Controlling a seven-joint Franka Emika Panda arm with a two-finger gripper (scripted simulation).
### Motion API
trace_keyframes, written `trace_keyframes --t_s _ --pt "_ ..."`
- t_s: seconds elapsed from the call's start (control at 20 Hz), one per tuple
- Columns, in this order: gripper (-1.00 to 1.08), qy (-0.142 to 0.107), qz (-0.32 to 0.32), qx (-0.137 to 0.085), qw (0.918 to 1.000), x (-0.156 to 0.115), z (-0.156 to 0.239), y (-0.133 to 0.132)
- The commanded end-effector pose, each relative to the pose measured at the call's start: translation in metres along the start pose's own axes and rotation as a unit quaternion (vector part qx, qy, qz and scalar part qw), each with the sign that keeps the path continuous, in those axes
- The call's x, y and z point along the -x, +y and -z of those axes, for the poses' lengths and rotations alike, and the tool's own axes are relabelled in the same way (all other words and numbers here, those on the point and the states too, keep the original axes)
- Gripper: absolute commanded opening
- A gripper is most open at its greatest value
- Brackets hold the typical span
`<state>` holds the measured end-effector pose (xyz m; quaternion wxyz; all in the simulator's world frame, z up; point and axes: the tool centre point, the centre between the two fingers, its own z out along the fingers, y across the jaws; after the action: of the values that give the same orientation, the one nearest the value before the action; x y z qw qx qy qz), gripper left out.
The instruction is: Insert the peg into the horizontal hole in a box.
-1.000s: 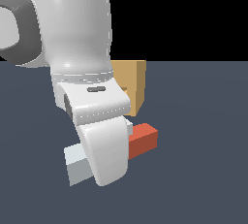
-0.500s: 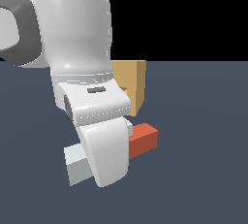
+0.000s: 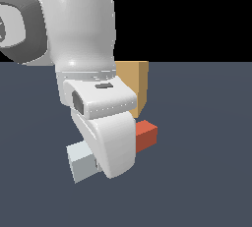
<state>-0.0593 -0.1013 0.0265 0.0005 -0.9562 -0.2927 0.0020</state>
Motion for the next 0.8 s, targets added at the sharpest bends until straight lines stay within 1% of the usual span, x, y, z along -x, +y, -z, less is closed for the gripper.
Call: trace_keyframes --t_s 0.0,0.15,0.3,0.4,0.55,0.75 --pt "-1.0 0.002 0.025 0.002 0.9997 -0.006 0.006 -0.003" --pt "-1.0 0.001 0.065 0.002 0.9979 -0.013 0.013 -0.01" --pt "-1.0 0.001 0.116 0.002 0.9933 -0.021 0.021 -0.02" --pt "-1.0 0.001 0.154 0.002 0.9881 -0.026 0.027 -0.028" --pt "-1.0 0.001 0.208 0.002 0.9781 -0.033 0.036 -0.04" --pt "-1.0 0.001 0.263 0.002 0.9649 -0.038 0.045 -0.053"
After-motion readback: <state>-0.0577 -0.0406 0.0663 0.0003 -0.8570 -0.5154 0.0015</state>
